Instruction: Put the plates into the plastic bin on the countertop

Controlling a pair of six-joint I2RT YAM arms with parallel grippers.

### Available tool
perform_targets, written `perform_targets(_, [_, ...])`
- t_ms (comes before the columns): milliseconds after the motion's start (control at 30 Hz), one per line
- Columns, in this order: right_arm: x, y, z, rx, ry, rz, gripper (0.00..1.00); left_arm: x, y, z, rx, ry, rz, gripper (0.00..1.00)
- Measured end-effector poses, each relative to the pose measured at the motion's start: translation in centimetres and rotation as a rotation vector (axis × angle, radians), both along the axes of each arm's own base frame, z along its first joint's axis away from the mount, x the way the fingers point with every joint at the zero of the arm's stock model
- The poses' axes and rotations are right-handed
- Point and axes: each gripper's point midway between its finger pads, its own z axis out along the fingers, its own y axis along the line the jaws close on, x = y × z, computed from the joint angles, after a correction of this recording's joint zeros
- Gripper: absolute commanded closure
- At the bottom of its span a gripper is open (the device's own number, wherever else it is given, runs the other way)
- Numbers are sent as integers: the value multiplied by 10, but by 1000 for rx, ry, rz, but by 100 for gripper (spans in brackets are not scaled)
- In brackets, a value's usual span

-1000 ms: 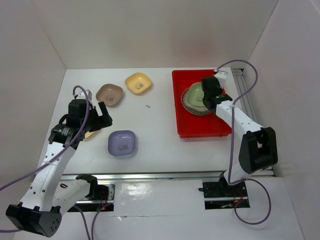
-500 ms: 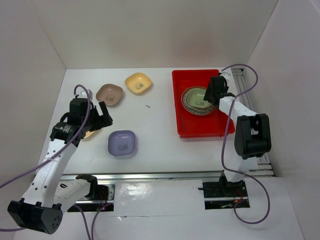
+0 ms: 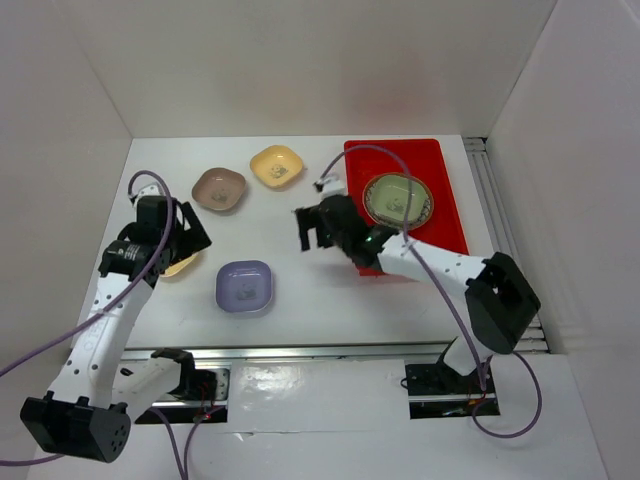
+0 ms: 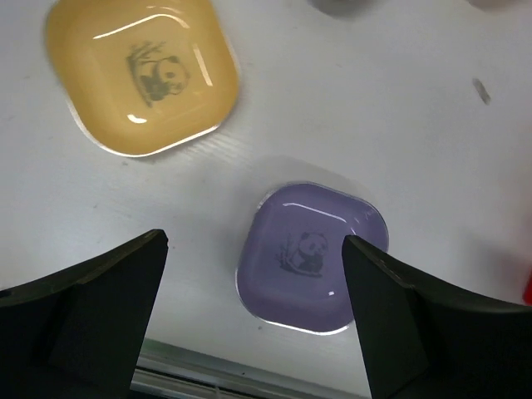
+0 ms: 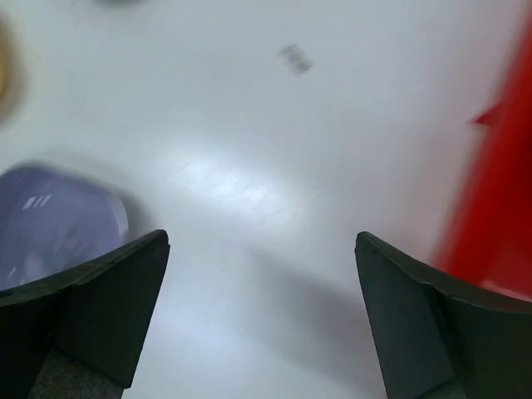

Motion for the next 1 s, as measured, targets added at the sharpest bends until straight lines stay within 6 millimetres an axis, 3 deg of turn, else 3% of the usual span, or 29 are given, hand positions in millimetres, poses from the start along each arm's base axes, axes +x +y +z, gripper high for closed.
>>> perform_targets(100, [-55, 55, -26, -9, 48, 161, 2, -3, 26, -3, 24, 32, 141, 0])
perform_targets(167, [-71, 74, -44, -29, 79, 206, 3, -6, 43, -5, 26, 41, 227, 0])
perform_targets(367, [-77, 101, -111, -117, 181, 237, 6, -13, 76, -5, 2, 44, 377, 0])
perform_targets(467, [-76, 110, -127, -130, 207, 247, 6, -13, 78, -5, -12, 44, 388, 0])
perform_targets(567, [-76, 118, -127, -122, 205, 256, 7, -13, 76, -6, -24, 45, 378, 0])
perform_targets(767, [-72, 137, -105, -110, 126, 231, 6, -11, 72, -6, -42, 45, 359, 0])
perform_targets(1000, [-76, 148, -101, -109, 108, 233, 6, -9, 69, -5, -55, 38, 345, 0])
